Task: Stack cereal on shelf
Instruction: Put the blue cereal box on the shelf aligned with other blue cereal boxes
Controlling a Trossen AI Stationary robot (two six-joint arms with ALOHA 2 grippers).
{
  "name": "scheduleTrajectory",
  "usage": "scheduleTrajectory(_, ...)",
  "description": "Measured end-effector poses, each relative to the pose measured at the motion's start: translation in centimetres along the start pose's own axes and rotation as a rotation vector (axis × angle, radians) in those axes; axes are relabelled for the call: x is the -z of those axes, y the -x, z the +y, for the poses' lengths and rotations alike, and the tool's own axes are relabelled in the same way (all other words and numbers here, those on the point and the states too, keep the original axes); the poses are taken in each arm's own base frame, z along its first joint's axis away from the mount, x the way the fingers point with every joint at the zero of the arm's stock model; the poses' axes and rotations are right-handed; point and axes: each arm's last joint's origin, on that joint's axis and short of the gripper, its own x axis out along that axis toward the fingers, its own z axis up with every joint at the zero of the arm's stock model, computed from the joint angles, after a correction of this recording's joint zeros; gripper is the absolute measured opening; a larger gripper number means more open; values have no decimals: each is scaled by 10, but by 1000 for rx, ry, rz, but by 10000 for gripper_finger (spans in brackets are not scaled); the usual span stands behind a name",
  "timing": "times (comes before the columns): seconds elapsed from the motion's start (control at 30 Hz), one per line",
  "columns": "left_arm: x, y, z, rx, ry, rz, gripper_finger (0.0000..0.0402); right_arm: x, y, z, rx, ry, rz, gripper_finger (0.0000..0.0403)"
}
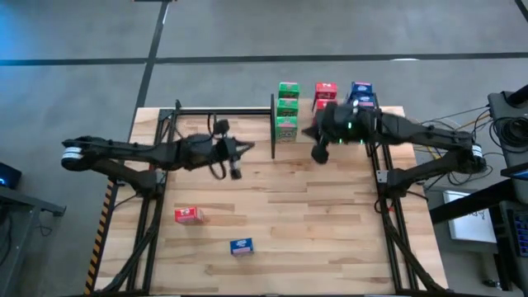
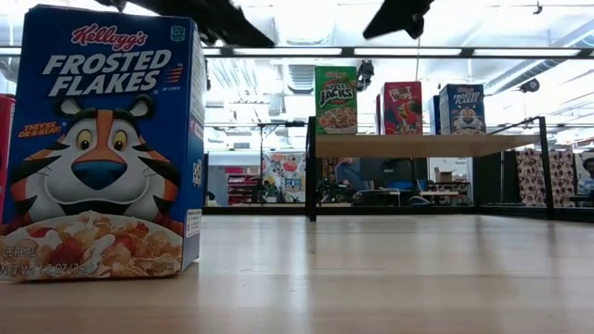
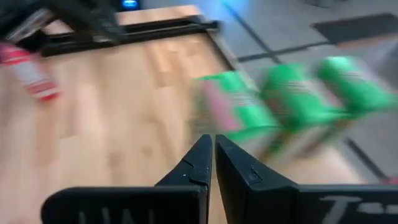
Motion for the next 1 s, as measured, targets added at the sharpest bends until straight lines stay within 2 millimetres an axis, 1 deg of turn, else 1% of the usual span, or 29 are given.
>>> scheduleTrajectory(0.13, -8, 26, -23, 128, 38, 5, 0, 5, 1, 41, -121, 44, -33, 12)
scheduleTrajectory(0.3, -18, 56, -50, 276, 88, -14, 0, 11, 7, 90, -229, 101, -47, 12)
scheduleTrajectory(0.47, -25, 79, -72, 401, 149, -45, 0, 16, 10, 136, -356, 103, -81, 12)
scheduleTrajectory(0.6, -26, 90, -92, 486, 185, -34, 0, 22, 6, 168, -433, 106, -93, 12)
scheduleTrajectory(0.77, -24, 95, -111, 535, 199, -10, 0, 29, -8, 202, -482, 138, -79, 12)
scheduleTrajectory(0.87, -22, 96, -116, 490, 205, 1, 0, 32, -20, 220, -490, 176, -61, 12)
scheduleTrajectory(1.0, -23, 98, -117, 452, 222, 3, 0, 38, -36, 238, -490, 244, -33, 12)
